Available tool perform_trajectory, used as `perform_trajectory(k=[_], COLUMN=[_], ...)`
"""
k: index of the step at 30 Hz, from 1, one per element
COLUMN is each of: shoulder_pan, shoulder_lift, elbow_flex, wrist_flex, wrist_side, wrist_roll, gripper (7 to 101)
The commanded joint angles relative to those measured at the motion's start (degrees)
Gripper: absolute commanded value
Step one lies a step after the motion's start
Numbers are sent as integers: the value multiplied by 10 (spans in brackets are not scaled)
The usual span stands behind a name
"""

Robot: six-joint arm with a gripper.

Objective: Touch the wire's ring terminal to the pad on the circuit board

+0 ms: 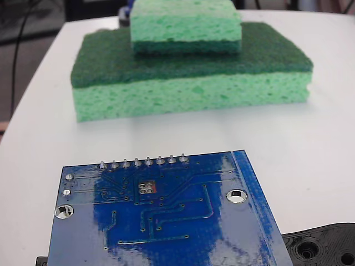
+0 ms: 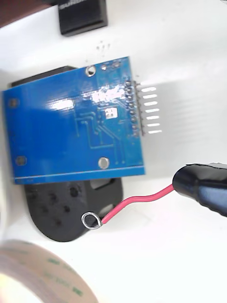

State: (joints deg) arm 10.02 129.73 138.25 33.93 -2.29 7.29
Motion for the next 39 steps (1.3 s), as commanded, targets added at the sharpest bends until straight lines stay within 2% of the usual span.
perform_trajectory(k=[1,9,21,25,30,39], shoulder_pan=[12,19,-8,-17,-35,-36], shoulder_lift=[-13,-72,-77,-90,-117,-154], elbow_flex=[-7,-2,25,40,30,-13], wrist_flex=[-19,-88,-107,-134,-139,-110], wrist_side=[-12,9,69,81,106,115], wrist_roll=[3,50,129,142,151,153], gripper=[1003,1003,1003,1003,1003,1003])
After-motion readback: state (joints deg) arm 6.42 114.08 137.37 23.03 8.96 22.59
